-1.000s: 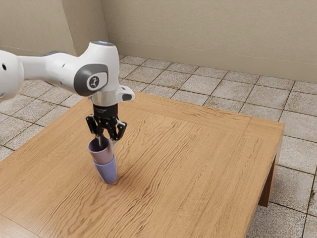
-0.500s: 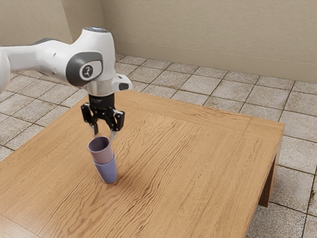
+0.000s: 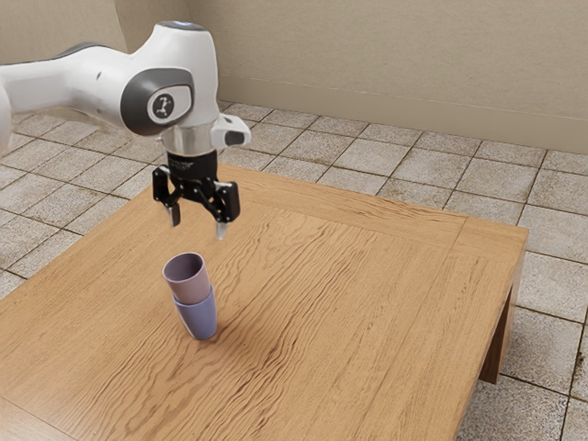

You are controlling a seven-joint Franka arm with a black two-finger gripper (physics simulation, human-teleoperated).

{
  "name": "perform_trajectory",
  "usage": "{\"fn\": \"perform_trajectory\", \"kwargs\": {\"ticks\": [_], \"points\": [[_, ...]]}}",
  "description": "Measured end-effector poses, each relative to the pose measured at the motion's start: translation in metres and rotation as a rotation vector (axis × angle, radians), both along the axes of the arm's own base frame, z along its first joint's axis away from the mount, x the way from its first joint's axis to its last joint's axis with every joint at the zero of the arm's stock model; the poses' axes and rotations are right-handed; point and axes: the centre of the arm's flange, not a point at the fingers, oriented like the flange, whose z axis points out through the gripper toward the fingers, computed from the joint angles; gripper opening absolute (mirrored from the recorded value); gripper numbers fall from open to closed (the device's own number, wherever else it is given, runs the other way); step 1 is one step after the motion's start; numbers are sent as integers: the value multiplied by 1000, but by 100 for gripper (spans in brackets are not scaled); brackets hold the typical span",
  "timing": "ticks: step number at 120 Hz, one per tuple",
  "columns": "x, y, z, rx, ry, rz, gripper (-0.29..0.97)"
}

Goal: Place the left cup onto the right cup

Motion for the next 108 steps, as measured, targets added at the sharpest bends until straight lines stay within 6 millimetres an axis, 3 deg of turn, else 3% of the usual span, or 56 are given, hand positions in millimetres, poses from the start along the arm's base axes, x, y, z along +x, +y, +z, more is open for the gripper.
{"fn": "perform_trajectory", "kwargs": {"ticks": [63, 108], "points": [[4, -16, 41, -12, -15, -92, 68], [8, -8, 53, -26, -12, -135, 68]]}}
